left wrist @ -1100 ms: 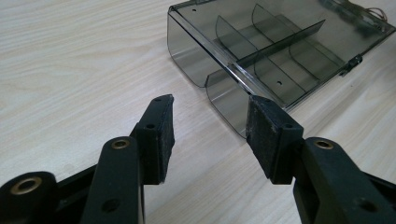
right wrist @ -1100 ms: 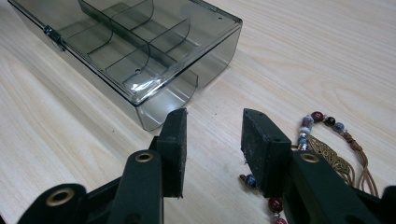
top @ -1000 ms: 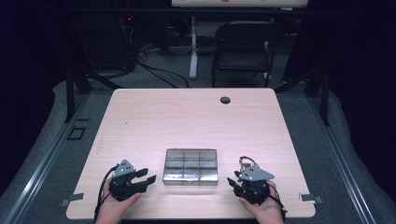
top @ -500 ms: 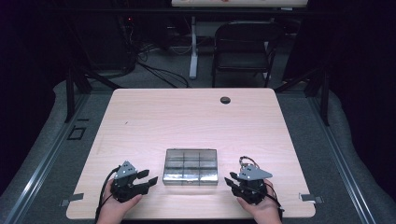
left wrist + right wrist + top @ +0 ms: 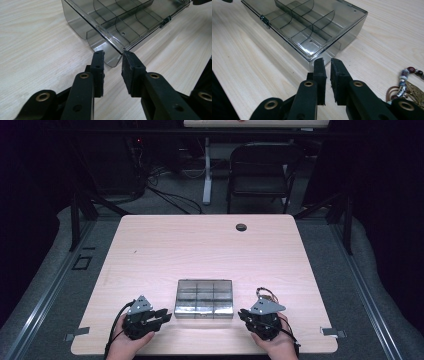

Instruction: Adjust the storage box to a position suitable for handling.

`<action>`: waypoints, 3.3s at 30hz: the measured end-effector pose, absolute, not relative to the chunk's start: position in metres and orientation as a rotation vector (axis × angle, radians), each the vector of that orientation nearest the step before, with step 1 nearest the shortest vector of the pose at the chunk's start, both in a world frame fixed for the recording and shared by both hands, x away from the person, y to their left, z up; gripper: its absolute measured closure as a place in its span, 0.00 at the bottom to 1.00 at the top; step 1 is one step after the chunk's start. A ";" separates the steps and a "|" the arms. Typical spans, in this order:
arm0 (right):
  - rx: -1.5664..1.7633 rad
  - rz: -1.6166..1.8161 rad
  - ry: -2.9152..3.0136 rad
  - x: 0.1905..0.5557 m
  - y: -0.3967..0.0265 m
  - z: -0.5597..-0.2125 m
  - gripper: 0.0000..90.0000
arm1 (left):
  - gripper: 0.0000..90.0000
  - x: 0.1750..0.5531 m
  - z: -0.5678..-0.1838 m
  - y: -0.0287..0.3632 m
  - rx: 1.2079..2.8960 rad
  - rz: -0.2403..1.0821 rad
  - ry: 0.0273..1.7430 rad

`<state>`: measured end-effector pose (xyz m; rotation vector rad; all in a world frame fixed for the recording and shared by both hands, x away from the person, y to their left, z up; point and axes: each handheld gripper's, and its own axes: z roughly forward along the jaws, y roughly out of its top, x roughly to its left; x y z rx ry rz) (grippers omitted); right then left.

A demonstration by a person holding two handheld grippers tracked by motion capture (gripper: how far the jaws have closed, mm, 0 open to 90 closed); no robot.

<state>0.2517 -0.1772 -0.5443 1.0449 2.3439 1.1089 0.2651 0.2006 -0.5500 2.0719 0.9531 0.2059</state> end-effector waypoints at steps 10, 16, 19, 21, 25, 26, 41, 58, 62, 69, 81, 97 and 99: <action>1.012 1.082 2.395 0.252 -0.171 -0.547 0.97 | 0.86 0.266 -0.551 0.197 2.115 0.191 0.944; 1.004 1.075 2.414 0.254 -0.168 -0.549 0.97 | 0.87 0.266 -0.551 0.194 2.126 0.183 0.931; 1.004 1.079 2.417 0.255 -0.168 -0.550 0.97 | 0.88 0.265 -0.552 0.192 2.126 0.185 0.935; 1.002 1.076 2.422 0.255 -0.168 -0.550 0.97 | 0.88 0.266 -0.552 0.191 2.134 0.190 0.929; 1.002 1.081 2.430 0.255 -0.167 -0.551 0.96 | 0.87 0.266 -0.553 0.190 2.142 0.194 0.925; 1.002 1.083 2.430 0.255 -0.166 -0.551 0.96 | 0.87 0.266 -0.553 0.190 2.140 0.195 0.927; 0.985 1.092 2.444 0.256 -0.163 -0.553 0.95 | 0.87 0.266 -0.553 0.185 2.147 0.184 0.913; 0.988 1.107 2.435 0.255 -0.163 -0.553 0.95 | 0.86 0.265 -0.552 0.183 2.138 0.206 0.919; 0.995 1.109 2.435 0.256 -0.164 -0.553 0.95 | 0.87 0.266 -0.552 0.184 2.132 0.181 0.921; 1.020 1.132 2.432 0.257 -0.165 -0.553 0.95 | 0.87 0.267 -0.553 0.185 2.120 0.170 0.931; 0.968 1.099 2.416 0.257 -0.159 -0.555 0.81 | 0.71 0.267 -0.554 0.180 2.124 0.243 0.924; 0.943 1.085 2.386 0.257 -0.155 -0.556 0.79 | 0.67 0.267 -0.556 0.173 2.114 0.272 0.943; 0.954 1.085 2.385 0.257 -0.155 -0.556 0.80 | 0.68 0.267 -0.556 0.174 2.106 0.269 0.949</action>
